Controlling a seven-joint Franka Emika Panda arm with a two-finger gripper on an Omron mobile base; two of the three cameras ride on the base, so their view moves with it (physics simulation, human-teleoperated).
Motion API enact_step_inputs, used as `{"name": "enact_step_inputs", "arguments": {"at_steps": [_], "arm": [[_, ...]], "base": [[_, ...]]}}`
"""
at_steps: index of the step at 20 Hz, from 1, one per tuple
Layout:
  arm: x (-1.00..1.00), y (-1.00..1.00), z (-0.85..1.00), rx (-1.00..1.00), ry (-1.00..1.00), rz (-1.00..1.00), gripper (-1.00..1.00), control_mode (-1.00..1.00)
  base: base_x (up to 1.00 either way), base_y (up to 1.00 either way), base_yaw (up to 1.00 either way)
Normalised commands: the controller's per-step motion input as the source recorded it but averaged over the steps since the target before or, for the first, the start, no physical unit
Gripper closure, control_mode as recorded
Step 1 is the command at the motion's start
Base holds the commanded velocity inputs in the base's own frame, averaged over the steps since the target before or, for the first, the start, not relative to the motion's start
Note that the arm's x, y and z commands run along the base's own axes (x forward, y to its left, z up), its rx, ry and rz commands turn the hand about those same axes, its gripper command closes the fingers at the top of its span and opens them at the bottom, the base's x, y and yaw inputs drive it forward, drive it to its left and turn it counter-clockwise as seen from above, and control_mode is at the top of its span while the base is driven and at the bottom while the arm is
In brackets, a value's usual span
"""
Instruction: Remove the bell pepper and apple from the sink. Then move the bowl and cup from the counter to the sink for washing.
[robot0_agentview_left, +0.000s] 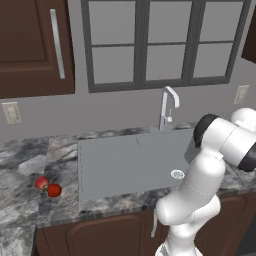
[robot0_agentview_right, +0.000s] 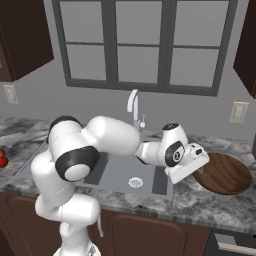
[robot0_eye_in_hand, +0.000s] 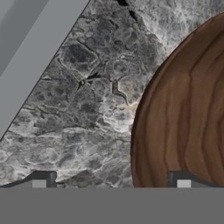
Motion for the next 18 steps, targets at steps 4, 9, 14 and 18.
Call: {"name": "enact_step_inputs", "arguments": {"at_steps": [4, 9, 14, 18], "arm": [[0.15, -0.09, -0.08, 0.06, 0.0, 0.0, -1.0, -1.0], [0.16, -0.11, -0.07, 0.04, 0.0, 0.0, -1.0, -1.0], [0.17, -0.13, -0.07, 0.02, 0.0, 0.0, -1.0, -1.0], [0.15, -0.12, -0.08, 0.0, 0.0, 0.0, -1.0, -1.0]], "base": [[0.0, 0.0, 0.0], [0.0, 0.0, 0.0], [0.0, 0.0, 0.0], [0.0, 0.0, 0.0]]}}
